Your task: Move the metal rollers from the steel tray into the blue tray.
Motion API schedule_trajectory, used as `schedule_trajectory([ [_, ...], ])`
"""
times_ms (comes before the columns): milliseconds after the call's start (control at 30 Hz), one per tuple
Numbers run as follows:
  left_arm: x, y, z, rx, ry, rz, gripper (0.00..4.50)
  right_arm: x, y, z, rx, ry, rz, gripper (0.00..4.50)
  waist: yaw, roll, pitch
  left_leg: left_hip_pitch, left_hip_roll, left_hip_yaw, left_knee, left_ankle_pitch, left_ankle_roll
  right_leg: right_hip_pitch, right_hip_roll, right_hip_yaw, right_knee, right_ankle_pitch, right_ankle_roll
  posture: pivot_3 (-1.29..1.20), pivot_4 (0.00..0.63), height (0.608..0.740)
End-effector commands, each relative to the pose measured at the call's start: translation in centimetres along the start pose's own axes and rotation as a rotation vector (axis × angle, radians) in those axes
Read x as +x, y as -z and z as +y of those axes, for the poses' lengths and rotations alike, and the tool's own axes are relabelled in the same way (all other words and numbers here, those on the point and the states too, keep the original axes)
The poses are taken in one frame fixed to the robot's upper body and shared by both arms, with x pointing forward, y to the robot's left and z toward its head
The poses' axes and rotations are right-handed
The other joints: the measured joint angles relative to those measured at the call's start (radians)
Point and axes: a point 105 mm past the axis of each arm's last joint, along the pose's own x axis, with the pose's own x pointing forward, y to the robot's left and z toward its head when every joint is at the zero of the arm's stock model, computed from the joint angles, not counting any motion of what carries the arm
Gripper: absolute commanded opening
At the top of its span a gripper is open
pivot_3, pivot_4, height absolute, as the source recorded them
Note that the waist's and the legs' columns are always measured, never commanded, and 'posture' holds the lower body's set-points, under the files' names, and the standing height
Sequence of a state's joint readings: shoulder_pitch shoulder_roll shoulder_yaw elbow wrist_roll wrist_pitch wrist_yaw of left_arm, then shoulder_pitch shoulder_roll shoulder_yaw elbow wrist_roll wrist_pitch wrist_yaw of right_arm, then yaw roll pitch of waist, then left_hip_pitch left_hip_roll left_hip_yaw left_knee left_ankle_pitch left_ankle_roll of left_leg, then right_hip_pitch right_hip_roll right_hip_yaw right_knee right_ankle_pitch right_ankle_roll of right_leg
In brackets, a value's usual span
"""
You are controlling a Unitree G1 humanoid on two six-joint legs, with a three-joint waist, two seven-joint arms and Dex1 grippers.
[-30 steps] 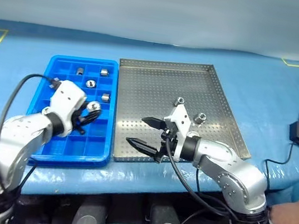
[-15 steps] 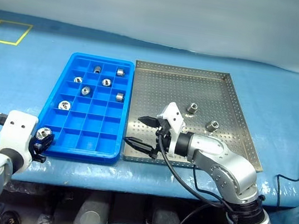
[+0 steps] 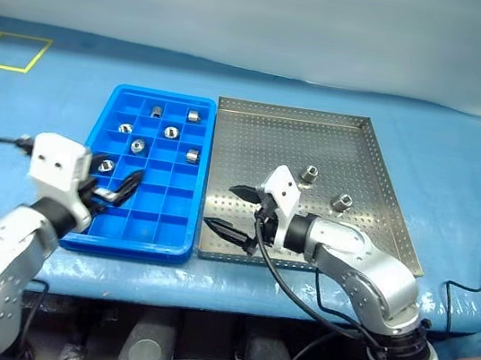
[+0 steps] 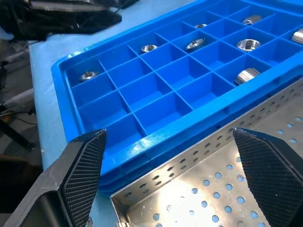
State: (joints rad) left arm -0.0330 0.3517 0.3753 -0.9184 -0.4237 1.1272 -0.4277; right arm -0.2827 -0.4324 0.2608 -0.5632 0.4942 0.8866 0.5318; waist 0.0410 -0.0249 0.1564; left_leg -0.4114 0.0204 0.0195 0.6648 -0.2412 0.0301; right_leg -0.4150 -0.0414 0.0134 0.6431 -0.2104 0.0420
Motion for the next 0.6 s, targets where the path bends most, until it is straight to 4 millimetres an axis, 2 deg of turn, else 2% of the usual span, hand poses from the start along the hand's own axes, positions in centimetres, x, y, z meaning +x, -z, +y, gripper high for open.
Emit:
schedule_trajectory([
  [33, 3.5, -0.5, -3.0, 0.038, 0.2, 0.0, 3.96, -1.5, 0.0, -1.1, -0.082, 0.131, 0.033, 4.5, 0.001, 0.0, 0.0, 0.0, 0.0, 0.0, 0.0, 0.0, 0.0, 0.0, 0.0, 0.0, 0.0, 0.0, 0.0, 0.02, 0.15, 0.74],
  [167, 7.6, -0.5, -6.0, 0.095, 0.397, 0.024, 3.96, -3.4, 1.2, -3.0, -0.134, 0.297, 0.129, 4.5, -0.02, 0.0, 0.0, 0.0, -0.001, 0.001, 0.001, 0.0, 0.0, 0.0, 0.0, 0.001, 0.0, 0.0, 0.001, -0.05, 0.15, 0.74],
  [267, 10.2, 0.0, -8.1, 0.138, 0.536, 0.055, 3.96, -4.3, 1.2, -3.3, -0.131, 0.357, 0.13, 4.5, -0.048, 0.0, 0.0, -0.001, -0.002, 0.001, 0.0, 0.0, 0.001, -0.001, 0.001, 0.001, 0.0, 0.0, 0.001, -0.16, 0.15, 0.74],
  [400, 13.7, 1.8, -8.7, 0.172, 0.596, 0.14, 3.96, -4.8, 1.1, -2.8, -0.116, 0.394, 0.12, 4.5, -0.088, 0.0, 0.0, -0.002, -0.006, 0.001, 0.0, 0.0, 0.001, -0.002, 0.002, 0.002, -0.001, 0.001, 0.002, -0.24, 0.15, 0.74],
  [600, 16.1, 3.9, -10.1, 0.204, 0.687, 0.226, 3.96, -5.3, 1.7, -2.5, -0.084, 0.443, 0.135, 4.5, -0.148, 0.0, 0.0, -0.002, -0.006, 0.001, -0.001, -0.001, 0.002, -0.002, 0.003, 0.004, 0.0, 0.002, 0.007, -0.3, 0.15, 0.74],
])
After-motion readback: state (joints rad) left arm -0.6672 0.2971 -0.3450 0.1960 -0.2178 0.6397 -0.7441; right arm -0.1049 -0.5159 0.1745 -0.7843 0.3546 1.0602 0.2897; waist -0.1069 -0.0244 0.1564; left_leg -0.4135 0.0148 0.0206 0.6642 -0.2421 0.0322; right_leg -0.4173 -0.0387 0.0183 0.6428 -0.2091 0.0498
